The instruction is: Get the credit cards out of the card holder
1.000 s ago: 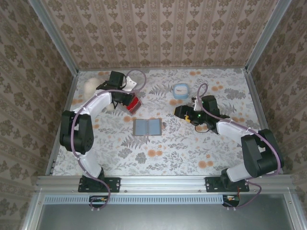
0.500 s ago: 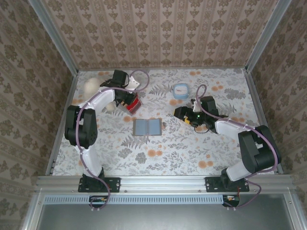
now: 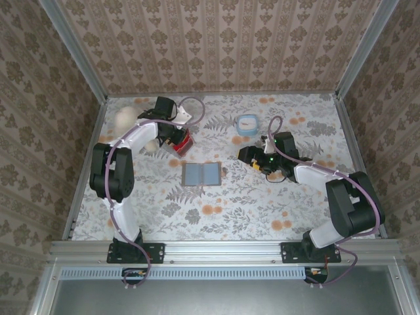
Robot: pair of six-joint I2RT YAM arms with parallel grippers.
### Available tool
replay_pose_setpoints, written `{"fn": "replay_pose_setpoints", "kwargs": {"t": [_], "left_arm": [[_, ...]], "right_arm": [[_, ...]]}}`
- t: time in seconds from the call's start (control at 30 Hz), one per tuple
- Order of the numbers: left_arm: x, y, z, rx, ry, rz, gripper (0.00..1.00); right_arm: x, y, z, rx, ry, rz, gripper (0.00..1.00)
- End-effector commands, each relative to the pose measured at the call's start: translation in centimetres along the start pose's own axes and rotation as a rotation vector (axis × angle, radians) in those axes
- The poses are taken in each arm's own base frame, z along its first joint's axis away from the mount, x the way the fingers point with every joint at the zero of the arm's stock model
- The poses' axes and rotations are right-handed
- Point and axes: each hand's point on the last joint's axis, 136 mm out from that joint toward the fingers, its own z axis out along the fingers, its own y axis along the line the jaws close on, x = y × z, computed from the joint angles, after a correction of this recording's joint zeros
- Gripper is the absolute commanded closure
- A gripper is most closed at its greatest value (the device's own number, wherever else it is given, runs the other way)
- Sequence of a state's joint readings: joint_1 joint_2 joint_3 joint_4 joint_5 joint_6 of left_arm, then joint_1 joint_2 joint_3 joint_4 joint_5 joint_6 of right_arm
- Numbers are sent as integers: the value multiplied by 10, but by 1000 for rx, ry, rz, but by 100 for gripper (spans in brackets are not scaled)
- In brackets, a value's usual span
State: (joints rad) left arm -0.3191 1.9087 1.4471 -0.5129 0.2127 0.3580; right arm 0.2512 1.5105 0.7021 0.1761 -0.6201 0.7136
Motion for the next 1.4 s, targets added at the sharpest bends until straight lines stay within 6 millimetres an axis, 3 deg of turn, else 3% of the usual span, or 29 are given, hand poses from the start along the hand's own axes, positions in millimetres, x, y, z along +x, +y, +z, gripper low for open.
{"fn": "replay_pose_setpoints", "kwargs": {"t": [0.0,0.07,0.2,0.37,0.47,0.57,0.8,0.9,0.93,1.03,1.23,1.37], "left_arm": [[2,2,-1,4,23,9,79],[1,4,-4,-10,24,7,64],[-13,2,-22,-20,-22,-18,56],[-32,-10,-65,-32,-119,-174,47],[-28,-22,-81,-57,-166,-282,39],[-12,-36,-88,-67,-173,-405,38],[44,-75,-75,1,-105,-719,38],[68,-79,-68,-18,-76,-829,39],[70,-92,-65,3,-66,-834,39],[83,-103,-56,23,-48,-884,45],[101,-109,-35,25,0,-948,64],[103,-109,-25,21,28,-957,69]], "right_arm": [[-4,5,-2,-7,-1,-9,2],[-4,6,-2,-7,0,-8,2],[-4,5,-2,-8,2,-8,2],[-1,9,0,-17,11,-35,2],[2,12,1,-2,16,-69,3],[7,20,3,14,24,-117,5],[25,42,17,56,57,-263,7],[34,45,26,90,71,-308,8],[36,44,30,103,79,-316,8],[42,37,42,136,115,-305,14],[52,25,61,169,179,-261,24],[57,18,67,198,215,-251,26]]}}
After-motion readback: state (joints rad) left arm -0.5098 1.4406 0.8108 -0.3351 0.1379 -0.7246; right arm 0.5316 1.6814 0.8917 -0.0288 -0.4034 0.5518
